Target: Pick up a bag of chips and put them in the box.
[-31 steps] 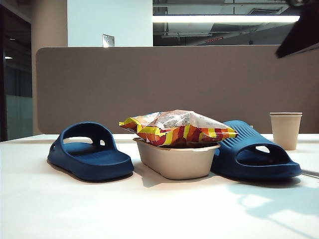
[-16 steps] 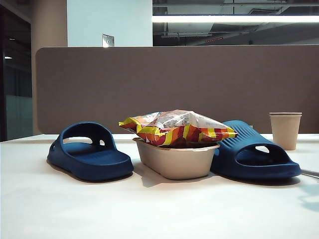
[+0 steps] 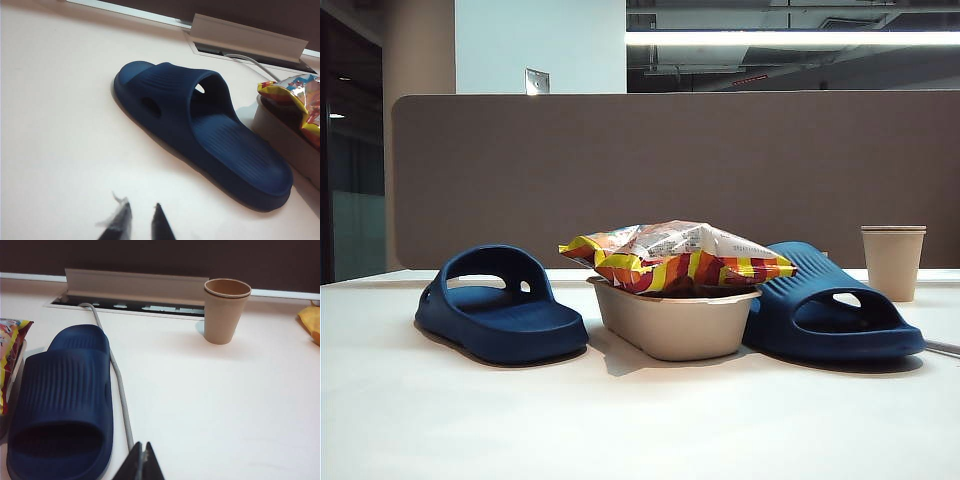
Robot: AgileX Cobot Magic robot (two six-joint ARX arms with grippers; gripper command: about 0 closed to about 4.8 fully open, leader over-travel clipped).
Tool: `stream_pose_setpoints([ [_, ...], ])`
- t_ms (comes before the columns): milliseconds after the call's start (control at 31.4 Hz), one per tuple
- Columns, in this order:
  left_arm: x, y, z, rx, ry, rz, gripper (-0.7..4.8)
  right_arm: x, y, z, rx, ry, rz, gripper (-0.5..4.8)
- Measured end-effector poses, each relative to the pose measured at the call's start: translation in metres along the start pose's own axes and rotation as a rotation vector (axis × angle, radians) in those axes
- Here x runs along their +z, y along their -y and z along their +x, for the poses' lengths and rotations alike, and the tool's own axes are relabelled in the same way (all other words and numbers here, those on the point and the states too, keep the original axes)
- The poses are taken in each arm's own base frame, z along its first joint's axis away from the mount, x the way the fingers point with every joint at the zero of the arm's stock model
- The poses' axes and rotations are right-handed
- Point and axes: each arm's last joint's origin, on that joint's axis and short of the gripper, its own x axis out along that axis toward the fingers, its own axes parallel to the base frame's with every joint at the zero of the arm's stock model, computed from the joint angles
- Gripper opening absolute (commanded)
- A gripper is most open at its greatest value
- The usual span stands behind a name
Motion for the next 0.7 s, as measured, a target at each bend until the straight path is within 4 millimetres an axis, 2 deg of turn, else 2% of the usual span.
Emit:
stream_pose_setpoints([
  [446,0.000,0.000,0.000,0.000,0.000,0.000,0.57,-0.027,0.001,0.000,0.003,0.013,0.016,-0.05],
  [700,0.000,0.000,0.000,0.000,0.000,0.000,0.57,-0.029,0.000,-0.001,0.012,0.021,0.021,-0.05],
])
